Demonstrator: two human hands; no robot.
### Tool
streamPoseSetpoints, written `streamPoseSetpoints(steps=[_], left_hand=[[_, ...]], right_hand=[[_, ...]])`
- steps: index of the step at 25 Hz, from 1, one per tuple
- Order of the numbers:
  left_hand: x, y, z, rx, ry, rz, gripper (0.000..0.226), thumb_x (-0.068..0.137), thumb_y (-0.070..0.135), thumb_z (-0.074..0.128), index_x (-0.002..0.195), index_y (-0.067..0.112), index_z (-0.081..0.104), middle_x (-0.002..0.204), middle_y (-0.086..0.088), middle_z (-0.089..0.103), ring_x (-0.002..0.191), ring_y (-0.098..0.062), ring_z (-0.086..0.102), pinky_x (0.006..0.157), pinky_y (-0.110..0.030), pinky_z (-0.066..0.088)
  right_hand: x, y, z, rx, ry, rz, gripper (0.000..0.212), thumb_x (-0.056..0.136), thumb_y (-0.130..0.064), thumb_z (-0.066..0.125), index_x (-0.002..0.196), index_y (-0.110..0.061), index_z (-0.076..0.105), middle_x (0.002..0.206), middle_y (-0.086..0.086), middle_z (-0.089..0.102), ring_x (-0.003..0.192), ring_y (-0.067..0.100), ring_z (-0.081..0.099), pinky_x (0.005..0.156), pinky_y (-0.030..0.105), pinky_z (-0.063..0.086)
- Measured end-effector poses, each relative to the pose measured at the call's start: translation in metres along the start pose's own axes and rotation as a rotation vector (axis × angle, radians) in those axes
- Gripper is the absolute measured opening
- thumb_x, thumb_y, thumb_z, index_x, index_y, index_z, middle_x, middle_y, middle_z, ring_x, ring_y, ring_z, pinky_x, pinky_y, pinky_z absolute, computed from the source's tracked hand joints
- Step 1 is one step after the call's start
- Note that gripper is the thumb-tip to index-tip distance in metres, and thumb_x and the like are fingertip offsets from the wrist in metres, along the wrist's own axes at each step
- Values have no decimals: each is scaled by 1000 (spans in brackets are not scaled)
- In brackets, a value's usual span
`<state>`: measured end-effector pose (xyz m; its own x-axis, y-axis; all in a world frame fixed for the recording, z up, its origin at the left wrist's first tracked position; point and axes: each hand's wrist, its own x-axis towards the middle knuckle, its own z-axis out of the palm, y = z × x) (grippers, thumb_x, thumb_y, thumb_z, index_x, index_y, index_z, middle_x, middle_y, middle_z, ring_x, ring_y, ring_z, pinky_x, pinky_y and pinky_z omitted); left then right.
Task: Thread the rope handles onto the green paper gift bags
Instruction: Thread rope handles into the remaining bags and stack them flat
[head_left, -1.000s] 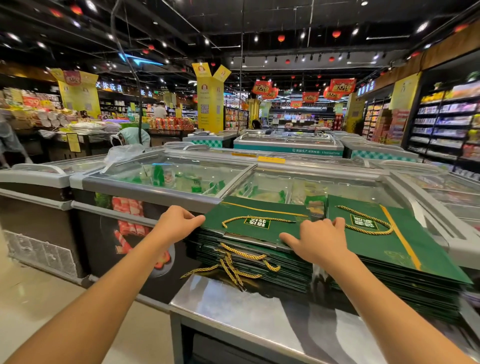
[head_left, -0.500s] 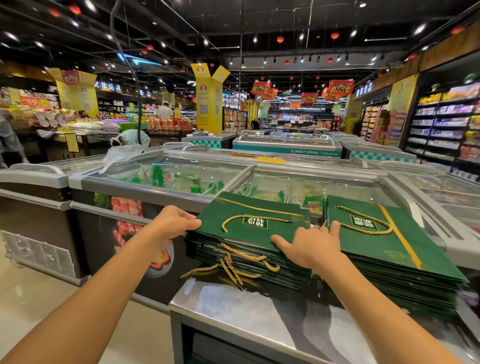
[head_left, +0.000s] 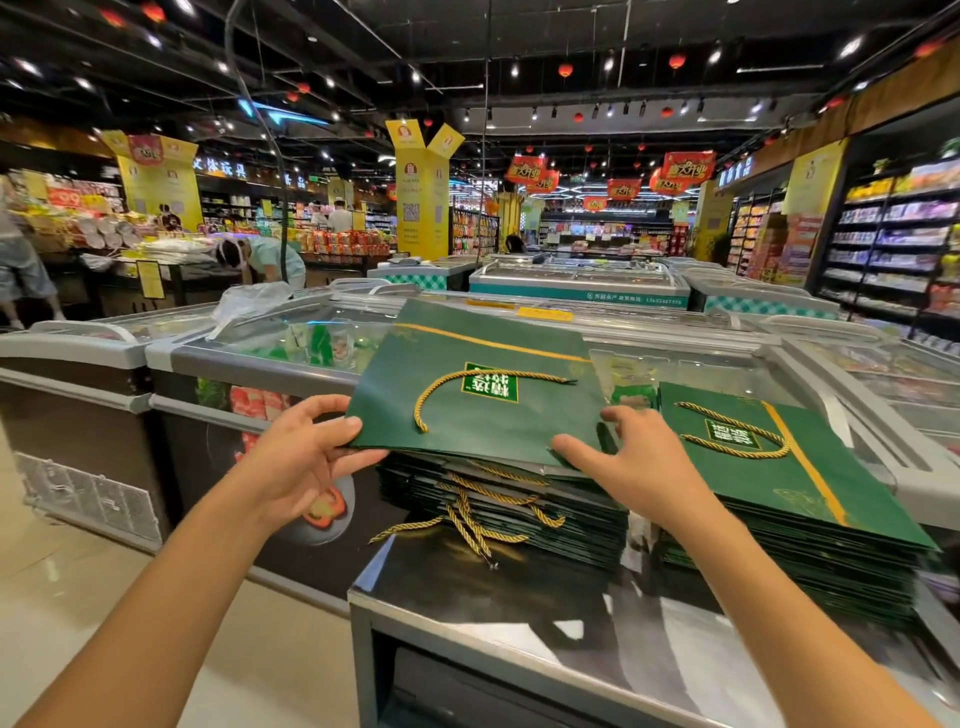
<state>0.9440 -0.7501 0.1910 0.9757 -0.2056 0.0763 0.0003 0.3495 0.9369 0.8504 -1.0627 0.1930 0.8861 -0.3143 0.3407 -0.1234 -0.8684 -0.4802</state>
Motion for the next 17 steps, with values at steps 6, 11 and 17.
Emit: streamPoseSetpoints(steps=[6, 11, 17], left_hand=[[-57, -15, -13, 26, 4, -10, 21, 98, -5, 50, 117, 2, 53, 106, -17, 75, 89, -29, 76, 65, -30, 63], [-88, -50, -22, 41, 7, -58, 19, 97, -4, 51, 114, 5, 51, 107, -19, 75, 92, -32, 75, 65, -30, 62], [-81, -59, -22, 702, 175, 45, 18, 96, 11, 65, 109, 17, 54, 110, -7, 70, 98, -23, 70, 81, -38, 59]], right_hand=[[-57, 23, 2, 468, 104, -14, 47, 93, -33, 71, 138, -23, 60, 130, -3, 54, 108, 9, 58, 89, 18, 46], [-99, 47, 26, 623, 140, 0, 36, 91, -16, 73, 126, -19, 68, 126, -1, 56, 104, -1, 58, 77, 4, 47], [-109, 62, 50, 676, 110, 44, 36, 91, -20, 73, 126, -23, 67, 129, -5, 54, 112, 16, 62, 80, 11, 54]])
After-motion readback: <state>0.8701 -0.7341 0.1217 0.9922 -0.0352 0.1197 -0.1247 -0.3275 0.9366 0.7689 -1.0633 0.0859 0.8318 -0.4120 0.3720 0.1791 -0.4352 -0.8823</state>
